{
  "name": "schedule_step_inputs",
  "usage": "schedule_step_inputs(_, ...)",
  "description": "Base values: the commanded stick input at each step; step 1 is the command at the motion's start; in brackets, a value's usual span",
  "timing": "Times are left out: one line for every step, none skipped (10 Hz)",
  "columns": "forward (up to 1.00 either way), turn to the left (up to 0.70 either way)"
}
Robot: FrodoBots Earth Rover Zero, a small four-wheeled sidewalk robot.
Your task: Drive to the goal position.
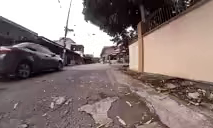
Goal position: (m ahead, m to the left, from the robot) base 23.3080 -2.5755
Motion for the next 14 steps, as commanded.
schedule_step_inputs(0.70, 0.01)
schedule_step_inputs(0.70, 0.01)
schedule_step_inputs(0.70, 0.01)
schedule_step_inputs(0.70, 0.01)
schedule_step_inputs(0.70, 0.01)
schedule_step_inputs(0.70, 0.01)
schedule_step_inputs(0.70, 0.01)
schedule_step_inputs(0.70, 0.01)
schedule_step_inputs(0.70, 0.01)
schedule_step_inputs(0.70, 0.01)
schedule_step_inputs(0.70, 0.01)
schedule_step_inputs(0.70, 0.01)
schedule_step_inputs(0.70, 0.01)
schedule_step_inputs(0.70, 0.01)
